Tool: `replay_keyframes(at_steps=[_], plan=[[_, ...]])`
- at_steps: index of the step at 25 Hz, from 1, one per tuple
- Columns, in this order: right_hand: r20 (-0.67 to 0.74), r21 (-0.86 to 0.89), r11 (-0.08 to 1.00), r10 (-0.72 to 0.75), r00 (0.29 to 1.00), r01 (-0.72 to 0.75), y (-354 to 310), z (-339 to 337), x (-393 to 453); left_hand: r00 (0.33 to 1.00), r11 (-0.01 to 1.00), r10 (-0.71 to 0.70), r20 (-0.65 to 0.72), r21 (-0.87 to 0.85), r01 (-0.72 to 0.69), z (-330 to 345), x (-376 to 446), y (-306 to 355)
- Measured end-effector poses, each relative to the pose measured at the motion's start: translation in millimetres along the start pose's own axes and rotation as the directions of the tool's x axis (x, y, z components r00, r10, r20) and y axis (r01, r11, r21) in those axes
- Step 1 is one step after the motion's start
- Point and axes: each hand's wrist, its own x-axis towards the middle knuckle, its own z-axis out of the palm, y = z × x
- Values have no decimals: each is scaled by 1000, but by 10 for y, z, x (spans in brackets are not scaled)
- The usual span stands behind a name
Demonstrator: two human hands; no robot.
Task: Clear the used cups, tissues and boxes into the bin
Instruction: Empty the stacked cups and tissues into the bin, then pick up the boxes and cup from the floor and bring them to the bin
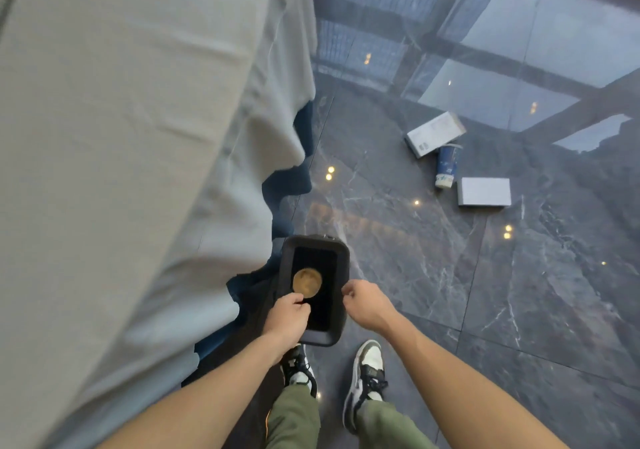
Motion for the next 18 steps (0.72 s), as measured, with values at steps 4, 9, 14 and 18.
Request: replay_keyframes(at_steps=[4, 9, 14, 18], plan=[[-127, 16, 1000, -6, 992, 8, 178, -857, -580, 975, 948, 219, 23, 231, -219, 22, -706, 845], [-149, -126, 992, -31, 988, 12, 645, -1914, -1151, 936, 807, 353, 6, 503, -308, 357, -1302, 1946], [-232, -239, 968, -132, 964, 75, 1039, -3091, -1741, 896, 687, 444, -23, 650, -324, 857, -1918, 2940], [-362, -257, 959, -207, 909, 116, 1261, -3921, -1996, 835, 627, 549, -35, 678, -383, 1215, -2328, 3638]])
